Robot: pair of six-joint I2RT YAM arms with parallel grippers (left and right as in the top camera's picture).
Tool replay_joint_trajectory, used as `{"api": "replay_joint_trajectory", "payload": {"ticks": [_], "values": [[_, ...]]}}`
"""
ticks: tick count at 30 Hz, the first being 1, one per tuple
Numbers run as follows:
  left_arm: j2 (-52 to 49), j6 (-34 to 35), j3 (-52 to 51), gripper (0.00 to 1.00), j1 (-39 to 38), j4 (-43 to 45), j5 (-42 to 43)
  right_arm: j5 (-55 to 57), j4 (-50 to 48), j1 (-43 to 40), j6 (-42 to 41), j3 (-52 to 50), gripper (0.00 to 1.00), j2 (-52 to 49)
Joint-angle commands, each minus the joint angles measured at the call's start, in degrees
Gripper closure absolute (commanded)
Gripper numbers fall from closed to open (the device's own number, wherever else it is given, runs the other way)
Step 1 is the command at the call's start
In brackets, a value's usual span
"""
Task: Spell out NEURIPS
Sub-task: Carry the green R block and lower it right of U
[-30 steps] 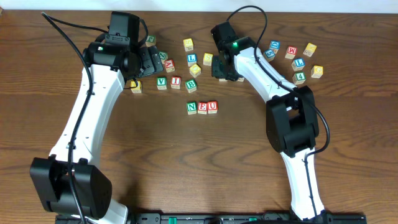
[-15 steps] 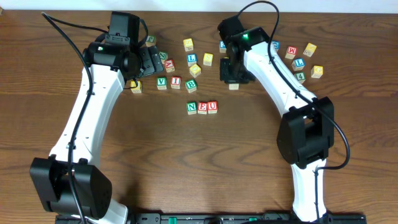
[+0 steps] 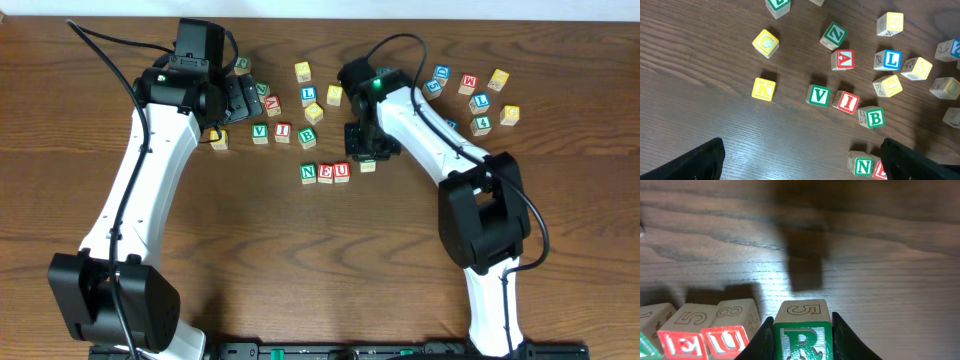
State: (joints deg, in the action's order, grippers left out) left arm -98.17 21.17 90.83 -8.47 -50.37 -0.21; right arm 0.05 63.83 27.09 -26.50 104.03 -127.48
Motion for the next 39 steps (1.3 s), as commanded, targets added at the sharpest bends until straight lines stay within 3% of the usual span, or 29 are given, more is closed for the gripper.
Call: {"api": "replay_joint_trajectory", "payload": {"ticks": [1,13,25,39], "values": [[-0.81,0.52,-0.72,0.02,0.04,-0.15,-0.48,-0.85,-1.40,0.98,-0.26,-1.53,0.78,0.28],[-0.81,0.52,-0.72,0.02,0.04,-0.15,-0.48,-0.83,-2.25,1.51,-0.94,-3.45,0.76,0.28],[-0.81,0.52,-0.72,0.02,0.04,-0.17,-0.48,-3.08,-3.02,1.84,-0.85,-4.37,0.62,0.28],[-0.81,0.52,-0.72,0.02,0.04,-0.15,-0.48,-4.74,-2.51,1.33,-0.42,-2.43,0.63,0.52]]}}
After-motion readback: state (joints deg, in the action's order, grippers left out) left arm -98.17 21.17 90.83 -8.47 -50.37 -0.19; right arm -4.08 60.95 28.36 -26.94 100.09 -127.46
